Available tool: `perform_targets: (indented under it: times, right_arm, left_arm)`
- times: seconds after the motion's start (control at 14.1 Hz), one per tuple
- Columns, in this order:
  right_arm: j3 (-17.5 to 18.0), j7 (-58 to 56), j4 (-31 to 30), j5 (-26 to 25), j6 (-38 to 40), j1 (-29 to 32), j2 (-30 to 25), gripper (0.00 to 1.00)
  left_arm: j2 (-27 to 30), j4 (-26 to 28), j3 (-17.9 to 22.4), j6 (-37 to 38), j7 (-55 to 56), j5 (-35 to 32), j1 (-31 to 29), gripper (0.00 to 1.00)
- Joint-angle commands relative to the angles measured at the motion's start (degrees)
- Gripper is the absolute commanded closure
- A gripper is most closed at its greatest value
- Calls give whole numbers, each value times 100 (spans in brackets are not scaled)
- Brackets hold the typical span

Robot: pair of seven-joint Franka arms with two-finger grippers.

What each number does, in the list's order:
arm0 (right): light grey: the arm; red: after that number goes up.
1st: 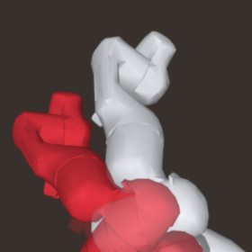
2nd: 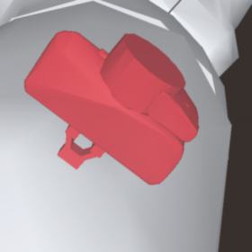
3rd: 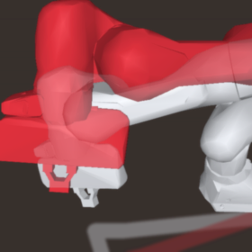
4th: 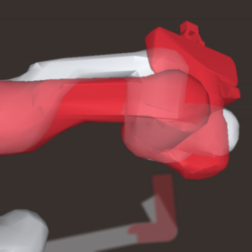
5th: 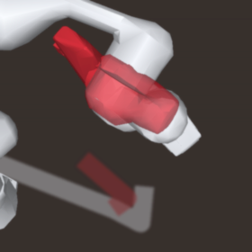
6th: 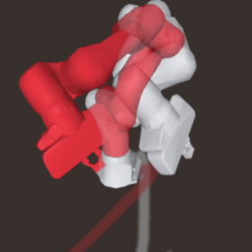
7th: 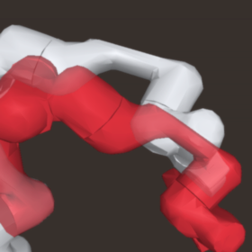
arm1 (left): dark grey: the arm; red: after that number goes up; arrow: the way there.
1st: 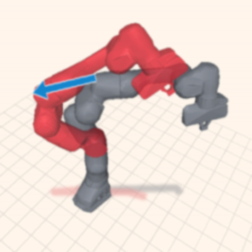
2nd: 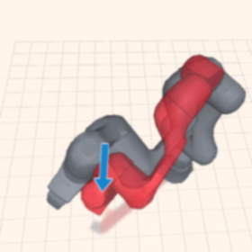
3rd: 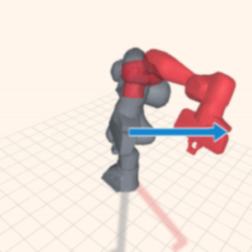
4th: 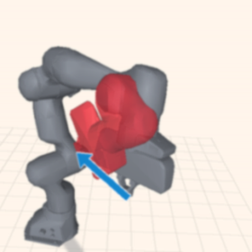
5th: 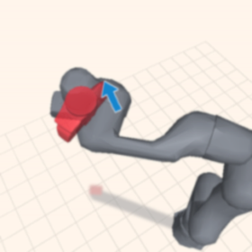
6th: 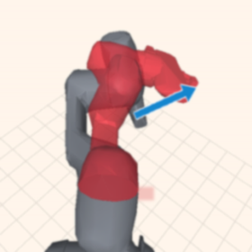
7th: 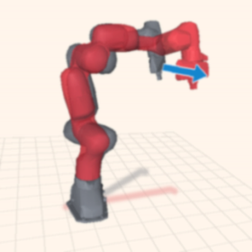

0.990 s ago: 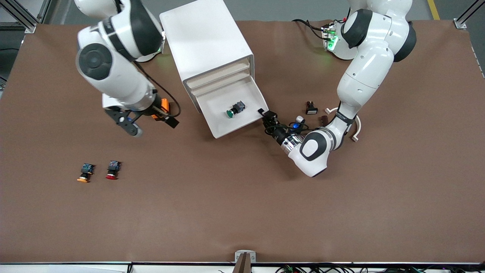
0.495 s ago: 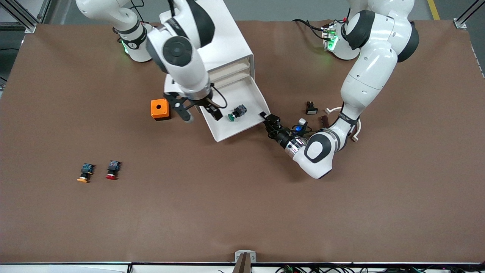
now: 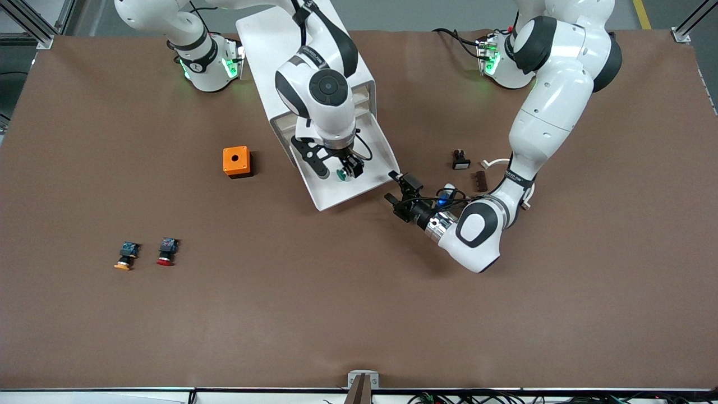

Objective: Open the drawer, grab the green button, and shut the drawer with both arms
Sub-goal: 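Lower the right gripper into the drawer and grasp the green button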

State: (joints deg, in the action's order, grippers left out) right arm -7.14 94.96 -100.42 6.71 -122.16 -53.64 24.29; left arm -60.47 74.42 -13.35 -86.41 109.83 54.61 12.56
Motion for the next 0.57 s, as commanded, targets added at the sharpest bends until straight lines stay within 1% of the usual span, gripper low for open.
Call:
perform_targets:
  times: [0.0,0.21,0.35,0.49]
  right_arm:
    - [-59,294,31,-91,-176,-190,119,0]
    - [-68,303,31,-152,-317,-226,304,0]
    - [-68,330,31,-179,-405,-287,418,0]
    - [-68,330,40,-179,-449,-305,471,0]
  left_arm:
    - [-27,-330,-71,421,-1422,85,-87,0]
    - [166,-506,25,484,-2656,-3,-78,0]
    - [341,-726,70,476,-3525,-501,-60,0]
    - [631,-753,79,362,-4483,-1028,1,0]
